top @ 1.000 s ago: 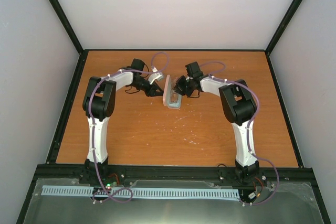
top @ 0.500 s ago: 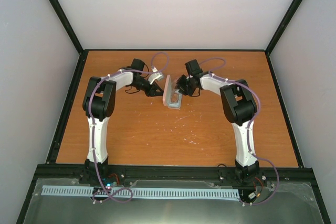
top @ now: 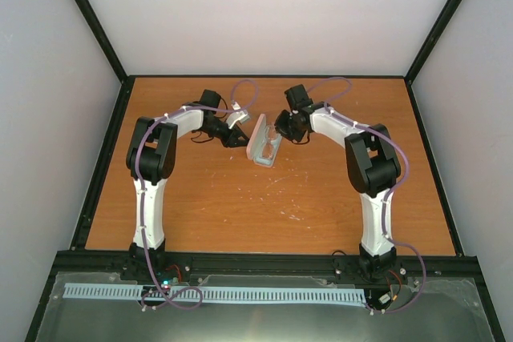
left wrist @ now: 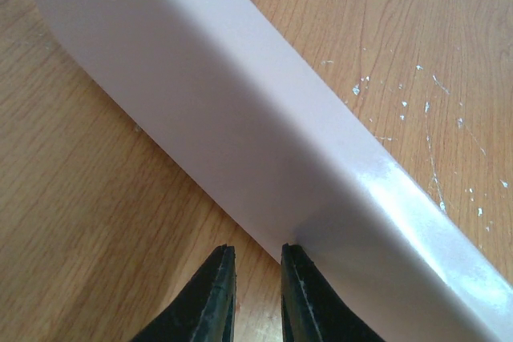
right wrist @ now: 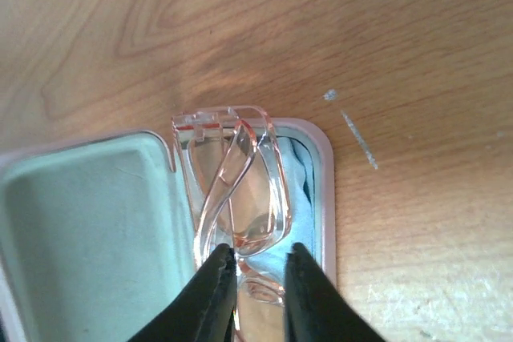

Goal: Organize the sunglasses
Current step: Place the sunglasses in the sunglasses case.

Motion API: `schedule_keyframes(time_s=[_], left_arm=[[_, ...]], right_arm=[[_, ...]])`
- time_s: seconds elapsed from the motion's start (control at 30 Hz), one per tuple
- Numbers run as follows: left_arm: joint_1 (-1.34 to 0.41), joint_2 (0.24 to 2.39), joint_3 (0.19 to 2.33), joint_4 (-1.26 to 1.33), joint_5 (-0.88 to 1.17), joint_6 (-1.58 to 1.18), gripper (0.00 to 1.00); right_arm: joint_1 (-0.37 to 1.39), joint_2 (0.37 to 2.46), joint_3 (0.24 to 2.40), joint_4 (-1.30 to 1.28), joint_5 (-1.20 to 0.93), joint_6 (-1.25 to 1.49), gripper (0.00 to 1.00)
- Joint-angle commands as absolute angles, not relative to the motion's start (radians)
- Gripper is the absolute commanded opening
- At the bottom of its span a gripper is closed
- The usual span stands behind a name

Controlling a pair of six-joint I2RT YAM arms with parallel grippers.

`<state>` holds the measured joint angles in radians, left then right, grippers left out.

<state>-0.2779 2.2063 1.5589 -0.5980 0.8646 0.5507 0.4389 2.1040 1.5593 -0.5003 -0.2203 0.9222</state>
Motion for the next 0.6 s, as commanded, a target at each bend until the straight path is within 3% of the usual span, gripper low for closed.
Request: schedule_keyframes(time_s=[0.0, 0.13, 0.57], left_arm=[[-0.283, 2.185, 1.573, -0.580, 0.894, 0.554, 0.18], [-0.283, 2.186, 1.574, -0.577, 0.897, 0.551, 0.18], [-0.284, 2.182, 1.569, -0.578, 0.894, 0.553, 0.18]], right_arm=[[0.442, 2.040, 1.566, -0.505, -0.171, 0.897, 0.13], [0.441, 2.039, 1.527, -0.421, -0.229, 0.904, 0.03], [0.448, 2.180, 1.627, -0.389, -0.338, 0.898, 0.03]])
